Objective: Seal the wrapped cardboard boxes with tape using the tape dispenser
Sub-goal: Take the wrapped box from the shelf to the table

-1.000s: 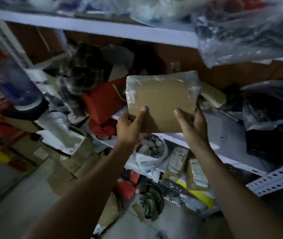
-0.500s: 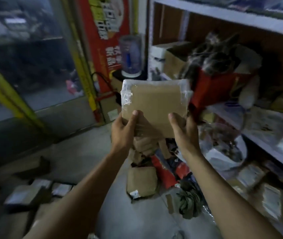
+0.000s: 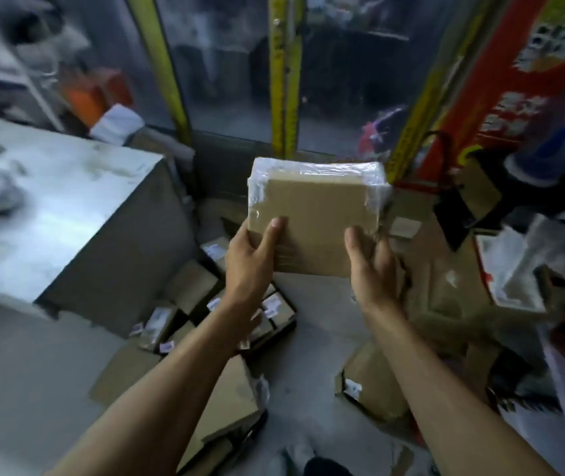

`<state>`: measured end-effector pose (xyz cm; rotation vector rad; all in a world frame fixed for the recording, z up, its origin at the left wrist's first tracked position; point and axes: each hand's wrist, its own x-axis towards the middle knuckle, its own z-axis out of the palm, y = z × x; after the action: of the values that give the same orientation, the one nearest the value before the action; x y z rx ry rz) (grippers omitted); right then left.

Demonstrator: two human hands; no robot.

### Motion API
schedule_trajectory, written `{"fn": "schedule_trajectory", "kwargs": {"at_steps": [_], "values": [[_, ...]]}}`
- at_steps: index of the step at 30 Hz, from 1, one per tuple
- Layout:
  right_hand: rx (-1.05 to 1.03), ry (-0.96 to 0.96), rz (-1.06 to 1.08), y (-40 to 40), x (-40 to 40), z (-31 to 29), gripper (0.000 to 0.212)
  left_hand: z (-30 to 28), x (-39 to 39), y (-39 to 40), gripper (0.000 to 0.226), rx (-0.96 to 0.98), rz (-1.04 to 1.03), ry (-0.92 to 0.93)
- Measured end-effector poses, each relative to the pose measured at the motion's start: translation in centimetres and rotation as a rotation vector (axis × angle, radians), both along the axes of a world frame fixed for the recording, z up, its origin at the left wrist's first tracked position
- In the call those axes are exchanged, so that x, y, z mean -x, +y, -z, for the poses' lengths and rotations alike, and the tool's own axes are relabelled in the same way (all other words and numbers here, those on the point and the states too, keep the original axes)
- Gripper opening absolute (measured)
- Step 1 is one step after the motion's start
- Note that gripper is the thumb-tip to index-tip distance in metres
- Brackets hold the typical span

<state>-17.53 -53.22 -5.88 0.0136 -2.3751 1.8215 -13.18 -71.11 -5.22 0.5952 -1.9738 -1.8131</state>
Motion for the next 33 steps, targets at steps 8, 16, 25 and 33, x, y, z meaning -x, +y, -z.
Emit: {"fn": "schedule_trajectory", "kwargs": {"at_steps": [8,16,25,33], "values": [[0.084,-0.119,-0.53,-13.0,-1.5,2.8,0.056,2.2,-9.0,-8.8,0.04,0.037,-0.489,-0.161],[0.063,-0.261,-0.989,-23.5,-11.0,3.8,0.067,2.4,-22.8,-13.0,0.038,0.026,-0.914,-0.262],[-0.049,-0.285,-1.318,-32.8,-26.6,4.1,0.085,3.2,-38.9,-16.9,0.075,-0.042,-1.251,-0.305],[-0.152,-0.234,-1.42,-42.7,-41.9,4.5,0.068,4.4,-54.1,-24.2,0.085,-0.124,-1.395,-0.337]]}}
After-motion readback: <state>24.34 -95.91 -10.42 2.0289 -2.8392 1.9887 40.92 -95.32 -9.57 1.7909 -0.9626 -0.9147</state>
